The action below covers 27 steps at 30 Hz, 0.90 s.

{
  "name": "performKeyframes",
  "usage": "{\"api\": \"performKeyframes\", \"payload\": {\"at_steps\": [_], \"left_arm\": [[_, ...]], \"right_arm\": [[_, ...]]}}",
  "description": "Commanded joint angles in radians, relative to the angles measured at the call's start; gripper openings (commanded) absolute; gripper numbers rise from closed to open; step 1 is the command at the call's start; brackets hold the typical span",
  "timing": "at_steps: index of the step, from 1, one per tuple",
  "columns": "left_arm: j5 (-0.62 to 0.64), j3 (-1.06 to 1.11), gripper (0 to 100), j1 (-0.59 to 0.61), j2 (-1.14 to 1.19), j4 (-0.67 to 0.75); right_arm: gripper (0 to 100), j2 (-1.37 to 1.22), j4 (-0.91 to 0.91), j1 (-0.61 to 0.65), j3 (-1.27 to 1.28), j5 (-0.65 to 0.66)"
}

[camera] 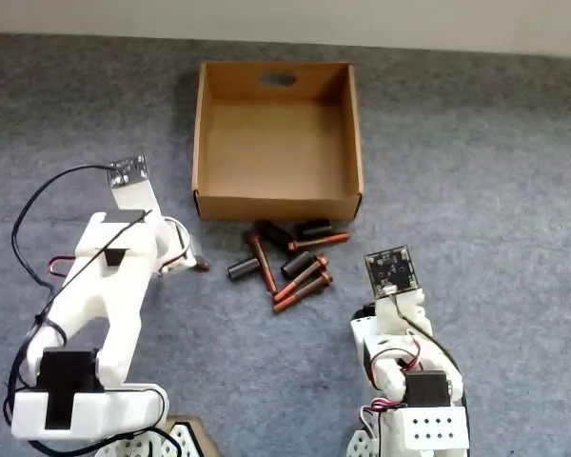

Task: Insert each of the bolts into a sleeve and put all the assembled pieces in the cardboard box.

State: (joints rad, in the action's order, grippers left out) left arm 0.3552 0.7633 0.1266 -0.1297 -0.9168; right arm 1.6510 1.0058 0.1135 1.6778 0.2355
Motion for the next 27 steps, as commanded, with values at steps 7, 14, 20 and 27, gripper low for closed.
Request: {"api": "performKeyframes", "payload": {"at_steps": [7,14,20,27], "left_arm": [[0.037,-0.042,25,0.005,0.008,0.026],[0.143,-0.124,25,0.077,0.013,0.034],[0.143,-0.137,25,0.074,0.015,0.034],[0.143,-0.176,25,0.074,0.160,0.034]], "right_arm": [[0.6,0.010,-0.019,-0.010,0.042,-0.002],[0.6,0.010,-0.019,-0.010,0.042,-0.002],[0.6,0.010,-0.019,-0.010,0.042,-0.002],[0.6,0.010,-0.018,-0.010,0.042,-0.002]]}}
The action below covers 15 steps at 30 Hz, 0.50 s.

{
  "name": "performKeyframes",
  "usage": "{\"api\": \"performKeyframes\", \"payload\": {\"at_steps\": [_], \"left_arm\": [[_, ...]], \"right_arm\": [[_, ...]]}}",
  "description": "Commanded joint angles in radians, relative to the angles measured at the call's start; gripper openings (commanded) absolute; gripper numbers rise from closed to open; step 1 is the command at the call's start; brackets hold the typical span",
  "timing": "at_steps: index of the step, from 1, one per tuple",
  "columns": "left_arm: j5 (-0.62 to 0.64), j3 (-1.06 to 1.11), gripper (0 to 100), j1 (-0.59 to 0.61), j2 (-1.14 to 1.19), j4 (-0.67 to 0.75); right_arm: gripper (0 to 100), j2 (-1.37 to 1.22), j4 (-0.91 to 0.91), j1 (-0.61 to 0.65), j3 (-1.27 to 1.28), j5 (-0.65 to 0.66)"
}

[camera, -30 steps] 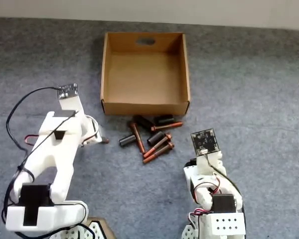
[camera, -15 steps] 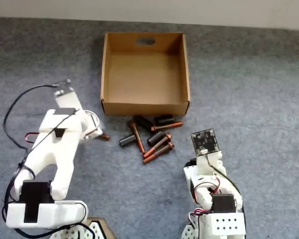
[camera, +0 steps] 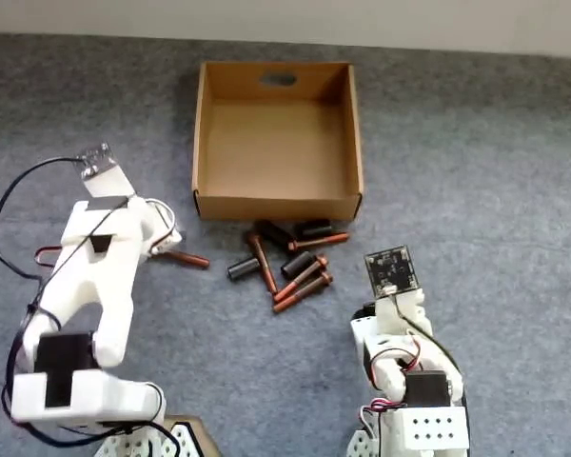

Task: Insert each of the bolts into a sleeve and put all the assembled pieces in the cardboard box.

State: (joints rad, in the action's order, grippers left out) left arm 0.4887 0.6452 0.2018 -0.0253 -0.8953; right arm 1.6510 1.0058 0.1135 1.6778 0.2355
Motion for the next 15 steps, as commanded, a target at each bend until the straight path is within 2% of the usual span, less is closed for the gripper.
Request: {"api": "performKeyframes", "payload": {"at_steps": [1,4,8,13,15], "left_arm": [[0.009,-0.074,25,-0.001,0.099,0.012],[0.011,-0.163,25,0.005,0.203,-0.011],[0.006,-0.251,23,-0.002,0.254,-0.120],[-0.124,-0.257,4,-0.019,0.260,-0.130],[-0.224,-0.259,1,-0.028,0.262,-0.132]], "right_arm": [[0.6,0.010,-0.018,-0.010,0.042,-0.002],[0.6,0.010,-0.018,-0.010,0.042,-0.002],[0.6,0.010,-0.018,-0.010,0.042,-0.002],[0.6,0.010,-0.018,-0.010,0.042,-0.002],[0.6,0.010,-0.018,-0.010,0.042,-0.002]]}}
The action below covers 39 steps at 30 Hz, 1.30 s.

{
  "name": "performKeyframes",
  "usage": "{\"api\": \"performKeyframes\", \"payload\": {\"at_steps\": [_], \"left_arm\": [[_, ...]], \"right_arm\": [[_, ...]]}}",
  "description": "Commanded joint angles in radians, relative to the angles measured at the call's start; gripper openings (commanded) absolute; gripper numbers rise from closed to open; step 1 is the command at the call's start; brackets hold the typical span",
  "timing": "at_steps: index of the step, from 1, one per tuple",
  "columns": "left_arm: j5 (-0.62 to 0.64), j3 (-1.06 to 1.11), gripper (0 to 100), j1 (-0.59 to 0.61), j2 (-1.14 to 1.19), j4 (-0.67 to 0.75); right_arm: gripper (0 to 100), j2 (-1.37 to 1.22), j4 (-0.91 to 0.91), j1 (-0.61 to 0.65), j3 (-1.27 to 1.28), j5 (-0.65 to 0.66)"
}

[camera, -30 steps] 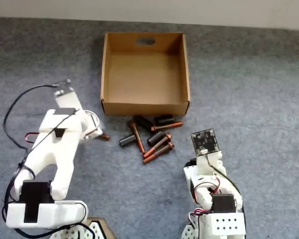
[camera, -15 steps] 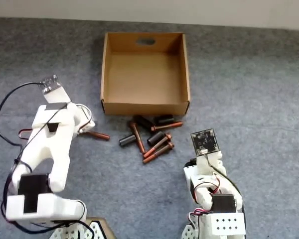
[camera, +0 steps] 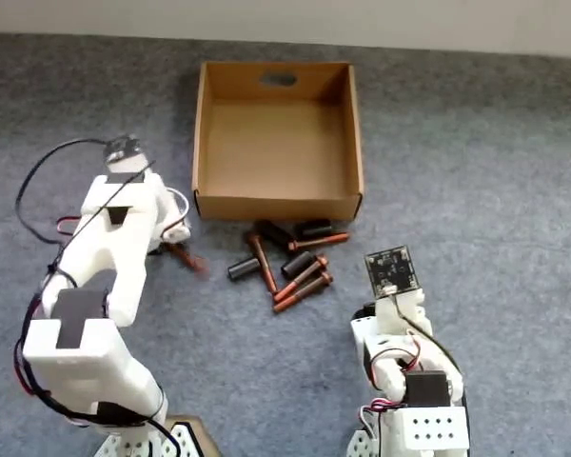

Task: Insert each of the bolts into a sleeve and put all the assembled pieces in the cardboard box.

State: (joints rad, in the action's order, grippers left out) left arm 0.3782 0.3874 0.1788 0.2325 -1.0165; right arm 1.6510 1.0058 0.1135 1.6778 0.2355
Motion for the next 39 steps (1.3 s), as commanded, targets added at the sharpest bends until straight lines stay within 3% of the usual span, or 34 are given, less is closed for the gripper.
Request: {"api": "performKeyframes", "payload": {"at_steps": [1,7,14,21,27,34,39], "left_arm": [[-0.155,0.002,1,-0.007,0.001,-0.011],[-0.279,-0.007,1,-0.027,-0.002,-0.095],[-0.526,0.067,1,-0.090,-0.004,-0.130],[-0.535,0.127,2,-0.139,-0.117,-0.103],[-0.529,0.206,15,-0.213,-0.257,-0.046],[-0.537,0.288,15,-0.209,-0.269,0.011],[-0.621,0.357,15,-0.217,-0.277,0.002]], "right_arm": [[0.6,0.010,-0.018,-0.010,0.042,-0.002],[0.6,0.010,-0.018,-0.010,0.042,-0.002],[0.6,0.010,-0.018,-0.010,0.042,-0.002],[0.6,0.010,-0.018,-0.008,0.042,-0.002],[0.6,0.010,-0.018,-0.008,0.042,-0.002],[0.6,0.010,-0.018,-0.008,0.042,-0.002],[0.6,0.010,-0.018,-0.008,0.042,-0.002]]}}
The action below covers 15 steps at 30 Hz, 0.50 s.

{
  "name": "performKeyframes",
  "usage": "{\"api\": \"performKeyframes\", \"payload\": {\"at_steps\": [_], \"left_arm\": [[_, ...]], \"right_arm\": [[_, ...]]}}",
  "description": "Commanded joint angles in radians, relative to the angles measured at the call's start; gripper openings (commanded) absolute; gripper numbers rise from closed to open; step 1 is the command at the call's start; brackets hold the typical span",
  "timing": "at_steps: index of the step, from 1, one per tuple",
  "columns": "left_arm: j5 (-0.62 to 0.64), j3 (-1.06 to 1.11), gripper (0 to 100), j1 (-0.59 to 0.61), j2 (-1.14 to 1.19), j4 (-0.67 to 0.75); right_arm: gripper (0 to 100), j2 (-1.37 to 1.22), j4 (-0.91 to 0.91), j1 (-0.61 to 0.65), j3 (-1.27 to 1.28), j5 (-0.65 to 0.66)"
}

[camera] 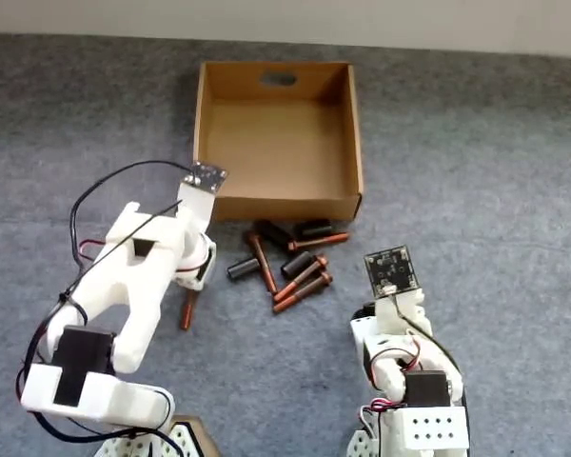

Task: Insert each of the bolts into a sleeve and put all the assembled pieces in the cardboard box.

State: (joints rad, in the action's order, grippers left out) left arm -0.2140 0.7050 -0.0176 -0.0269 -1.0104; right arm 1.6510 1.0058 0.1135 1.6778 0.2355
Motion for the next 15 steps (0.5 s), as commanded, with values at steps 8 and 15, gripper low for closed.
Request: {"api": "performKeyframes", "payload": {"at_steps": [8,15], "left_arm": [[-0.021,0.053,15,-0.018,-0.018,0.021],[0.041,0.047,3,-0.021,-0.019,0.091]], "right_arm": [[0.6,0.010,-0.018,-0.008,0.042,-0.002],[0.6,0.010,-0.018,-0.008,0.042,-0.002]]}}
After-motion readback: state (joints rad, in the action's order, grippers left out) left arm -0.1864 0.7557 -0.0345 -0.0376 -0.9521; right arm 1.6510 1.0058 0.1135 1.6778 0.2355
